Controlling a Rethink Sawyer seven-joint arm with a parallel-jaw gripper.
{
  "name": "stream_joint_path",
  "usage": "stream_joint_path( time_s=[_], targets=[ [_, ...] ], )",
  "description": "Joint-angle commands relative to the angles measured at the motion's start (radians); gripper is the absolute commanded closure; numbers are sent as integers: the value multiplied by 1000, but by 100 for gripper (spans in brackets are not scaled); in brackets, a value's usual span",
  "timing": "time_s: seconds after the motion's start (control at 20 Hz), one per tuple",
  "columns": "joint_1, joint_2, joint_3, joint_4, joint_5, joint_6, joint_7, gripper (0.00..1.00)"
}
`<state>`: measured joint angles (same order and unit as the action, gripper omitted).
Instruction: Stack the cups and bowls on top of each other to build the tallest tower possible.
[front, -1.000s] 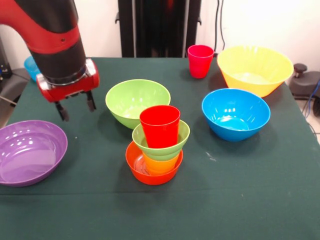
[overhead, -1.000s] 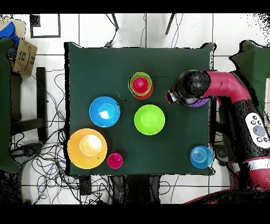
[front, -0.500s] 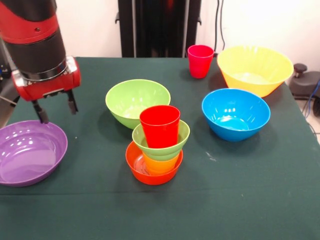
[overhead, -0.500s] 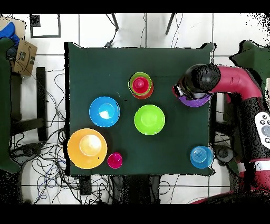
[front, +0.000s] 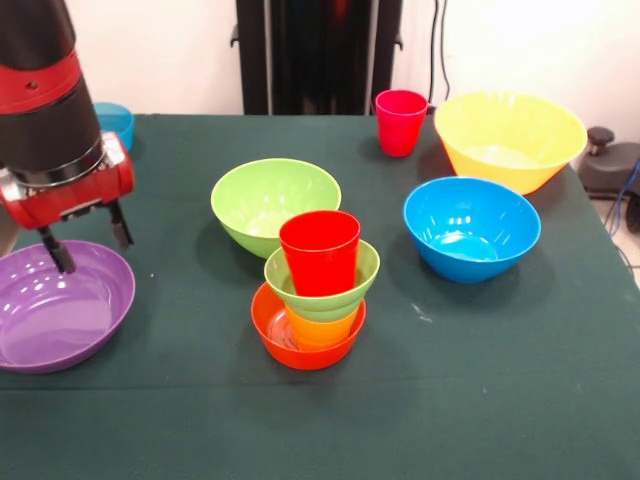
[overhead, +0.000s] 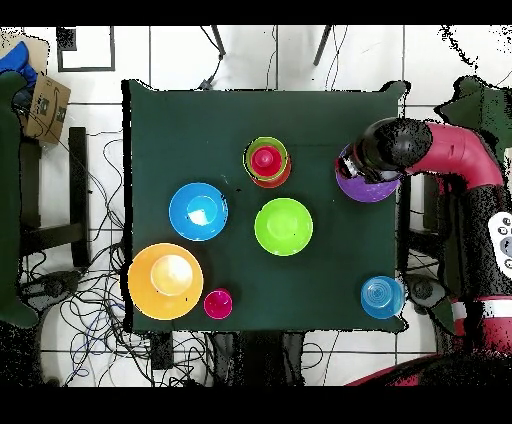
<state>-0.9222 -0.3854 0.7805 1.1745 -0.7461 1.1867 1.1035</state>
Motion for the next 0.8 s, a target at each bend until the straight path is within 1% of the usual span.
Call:
stream_joint_path(
  time_s=[0.05, 0.2, 0.3, 0.4, 0.55, 0.8],
  targets=[
    [-5, 125, -1, -38, -60, -91, -359, 0],
    [-4, 139, -5, -43, -61, -108, -359, 0],
    [-4, 179, -11, -57, -60, -119, -358, 0],
    [-3, 192, -13, -59, -57, -120, -357, 0],
    [-2, 200, -12, -57, -55, -125, -355, 0],
    [-16, 207, -17, -42, -51, -122, -355, 0]
  ],
)
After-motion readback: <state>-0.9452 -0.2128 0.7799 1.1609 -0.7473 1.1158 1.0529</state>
